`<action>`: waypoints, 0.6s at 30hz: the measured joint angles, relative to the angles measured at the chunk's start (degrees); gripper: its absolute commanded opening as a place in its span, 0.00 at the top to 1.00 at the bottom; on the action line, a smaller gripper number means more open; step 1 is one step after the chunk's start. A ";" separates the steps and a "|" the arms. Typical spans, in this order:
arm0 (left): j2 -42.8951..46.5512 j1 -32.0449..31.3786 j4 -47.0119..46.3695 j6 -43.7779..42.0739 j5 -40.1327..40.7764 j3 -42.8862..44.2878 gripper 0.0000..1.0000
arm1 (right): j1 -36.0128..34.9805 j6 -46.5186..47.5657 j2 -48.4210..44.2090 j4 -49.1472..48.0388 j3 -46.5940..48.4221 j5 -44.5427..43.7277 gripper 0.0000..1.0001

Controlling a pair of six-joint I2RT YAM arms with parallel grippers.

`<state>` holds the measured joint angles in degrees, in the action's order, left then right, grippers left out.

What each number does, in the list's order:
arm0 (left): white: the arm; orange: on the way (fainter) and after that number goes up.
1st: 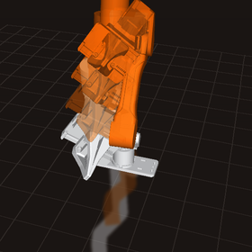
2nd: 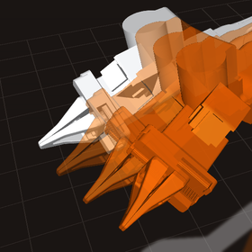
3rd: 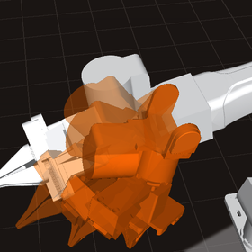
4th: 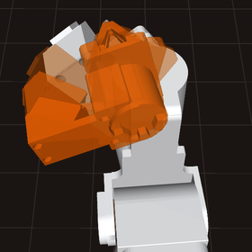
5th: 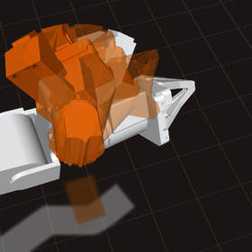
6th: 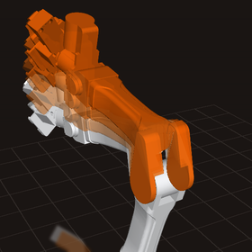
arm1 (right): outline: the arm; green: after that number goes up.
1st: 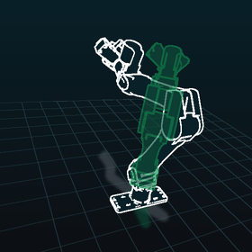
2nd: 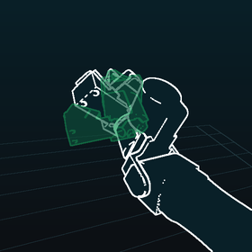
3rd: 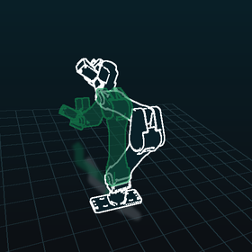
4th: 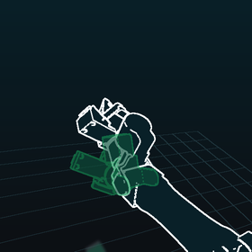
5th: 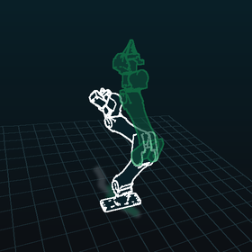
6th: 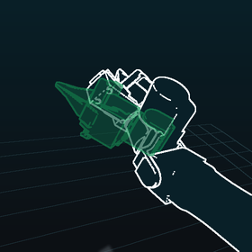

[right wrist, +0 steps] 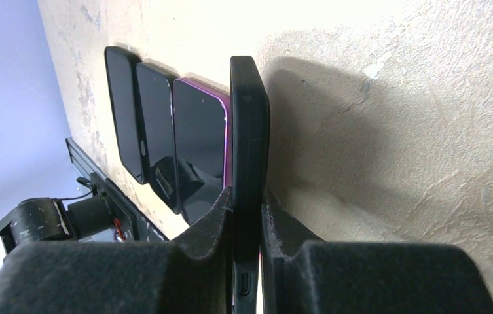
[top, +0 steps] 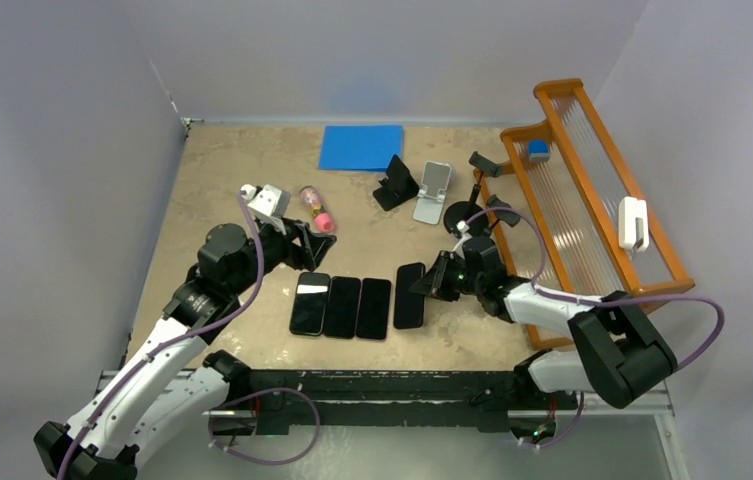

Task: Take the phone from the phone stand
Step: Place the phone at the center of the board.

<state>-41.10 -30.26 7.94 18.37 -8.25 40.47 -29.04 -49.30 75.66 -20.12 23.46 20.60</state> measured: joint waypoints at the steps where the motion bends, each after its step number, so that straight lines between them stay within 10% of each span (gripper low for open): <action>1: -0.04 0.00 0.02 0.00 -0.02 0.00 0.36 | 0.09 -0.22 0.20 -0.57 -0.22 0.11 1.00; 10: -0.28 0.00 0.02 0.00 -0.07 0.00 0.36 | 0.24 -1.70 0.90 -5.14 -2.38 0.63 1.00; 18: -0.79 0.00 0.09 0.00 -0.07 0.00 0.36 | 0.20 -2.08 1.70 -7.21 -3.10 1.38 0.71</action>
<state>-41.89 -30.26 8.03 18.37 -8.32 40.47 -28.84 -51.37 77.36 -27.33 20.36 21.98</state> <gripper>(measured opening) 0.647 0.225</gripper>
